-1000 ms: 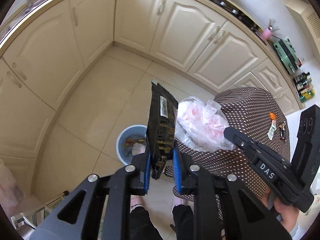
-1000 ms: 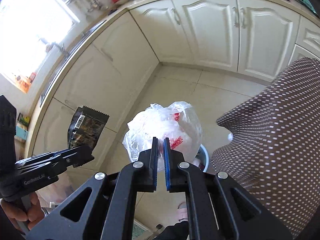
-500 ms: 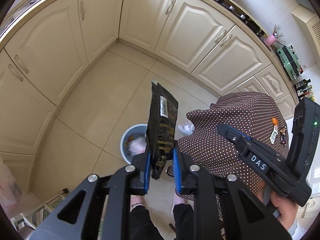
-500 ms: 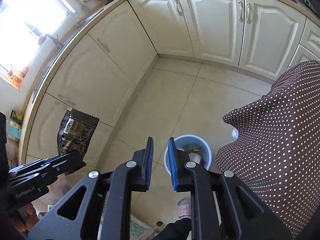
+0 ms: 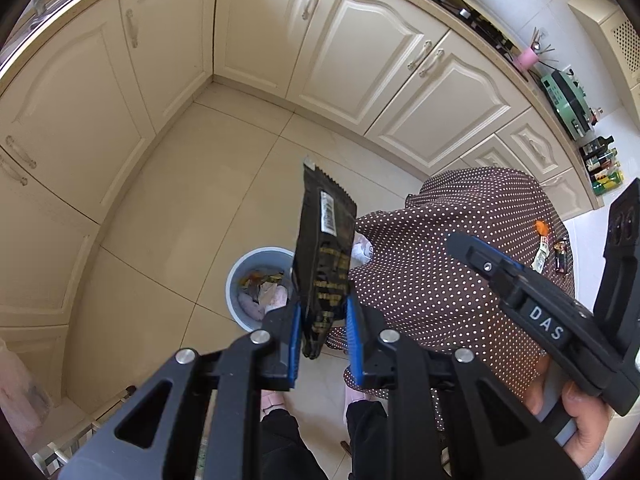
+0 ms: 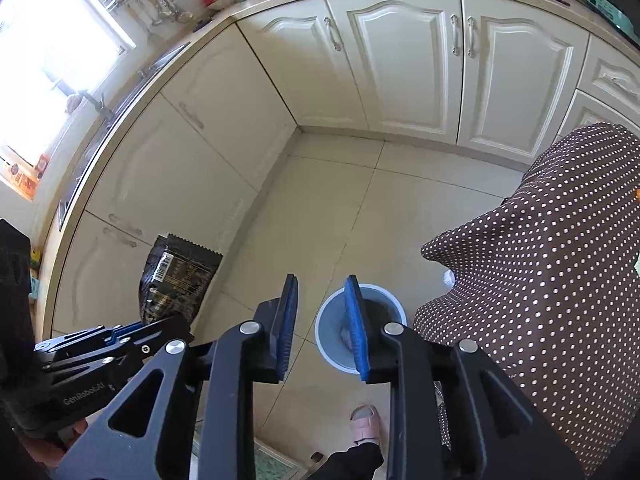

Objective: Collect trash
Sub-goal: 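Carry both items over the blue bucket and open both tools to drop them, then move both open tools back over the table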

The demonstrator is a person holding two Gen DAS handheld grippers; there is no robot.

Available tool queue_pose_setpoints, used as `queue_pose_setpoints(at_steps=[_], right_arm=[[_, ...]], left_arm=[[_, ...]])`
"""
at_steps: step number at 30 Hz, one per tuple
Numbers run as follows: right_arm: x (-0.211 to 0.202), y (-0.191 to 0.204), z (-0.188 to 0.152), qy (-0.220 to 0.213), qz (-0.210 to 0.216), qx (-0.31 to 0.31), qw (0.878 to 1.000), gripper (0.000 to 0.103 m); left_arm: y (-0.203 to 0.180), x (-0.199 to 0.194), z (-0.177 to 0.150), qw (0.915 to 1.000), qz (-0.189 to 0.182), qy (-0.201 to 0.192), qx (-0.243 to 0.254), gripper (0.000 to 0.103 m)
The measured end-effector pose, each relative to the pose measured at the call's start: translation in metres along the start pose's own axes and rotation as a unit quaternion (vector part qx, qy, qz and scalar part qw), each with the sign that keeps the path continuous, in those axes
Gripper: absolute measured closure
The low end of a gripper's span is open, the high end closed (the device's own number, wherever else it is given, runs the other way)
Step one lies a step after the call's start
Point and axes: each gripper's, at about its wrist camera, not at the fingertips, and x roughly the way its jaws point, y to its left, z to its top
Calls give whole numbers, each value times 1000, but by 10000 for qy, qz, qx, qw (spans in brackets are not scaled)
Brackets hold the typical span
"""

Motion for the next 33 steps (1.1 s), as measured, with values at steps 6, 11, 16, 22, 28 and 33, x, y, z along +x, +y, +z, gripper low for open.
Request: queue_pose_setpoints(at_steps=[6, 11, 16, 22, 28, 33], right_arm=[[-8, -8, 1, -73, -15, 61, 10000, 78], [-14, -13, 0, -108, -15, 94, 9999, 78], [-21, -18, -2, -134, -24, 129, 9998, 78], [-40, -28, -3, -286, -67, 233, 9993, 78], [-78, -73, -6, -581, -220, 571, 9964, 74], [-108, -137, -8, -767, -390, 868, 9925, 72]], left_arm=[[-15, 1, 6, 9999, 74, -8, 107, 80], [-25, 3, 8, 9996, 184, -27, 219, 71], [-33, -1, 8, 9993, 228, -87, 290, 63], [-53, -11, 11, 9986, 179, -210, 448, 59], [-110, -9, 17, 9960, -6, -247, 859, 59], [-189, 9, 19, 9915, -182, -185, 1274, 57]])
